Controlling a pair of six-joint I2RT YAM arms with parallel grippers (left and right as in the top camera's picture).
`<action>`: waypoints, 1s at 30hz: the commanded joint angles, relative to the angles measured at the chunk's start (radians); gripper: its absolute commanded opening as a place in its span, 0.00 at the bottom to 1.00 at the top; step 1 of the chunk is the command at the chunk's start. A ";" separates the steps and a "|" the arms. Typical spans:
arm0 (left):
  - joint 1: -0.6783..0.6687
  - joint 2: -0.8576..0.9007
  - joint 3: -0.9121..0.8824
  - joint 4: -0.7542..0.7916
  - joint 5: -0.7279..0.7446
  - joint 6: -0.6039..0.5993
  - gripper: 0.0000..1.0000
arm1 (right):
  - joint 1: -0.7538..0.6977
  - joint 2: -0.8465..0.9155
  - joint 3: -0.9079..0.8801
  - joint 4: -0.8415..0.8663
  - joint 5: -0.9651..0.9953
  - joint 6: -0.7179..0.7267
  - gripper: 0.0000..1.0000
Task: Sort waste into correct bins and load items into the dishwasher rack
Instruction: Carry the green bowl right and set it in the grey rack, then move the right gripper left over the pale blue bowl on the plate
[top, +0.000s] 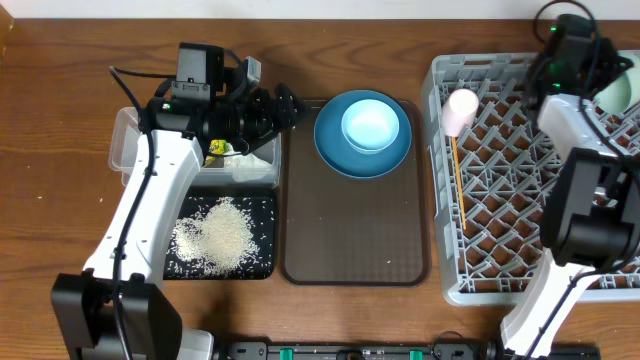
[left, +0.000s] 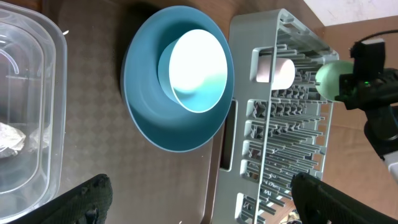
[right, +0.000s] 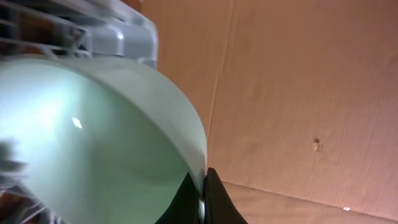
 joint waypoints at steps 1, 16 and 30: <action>0.002 -0.011 0.007 0.000 -0.013 0.000 0.94 | 0.021 0.019 0.003 -0.015 0.006 -0.003 0.01; 0.002 -0.011 0.007 0.000 -0.013 0.000 0.94 | 0.133 0.019 0.002 -0.066 0.039 0.000 0.47; 0.002 -0.011 0.007 0.000 -0.013 0.000 0.94 | 0.242 -0.043 0.003 -0.066 0.049 0.198 0.65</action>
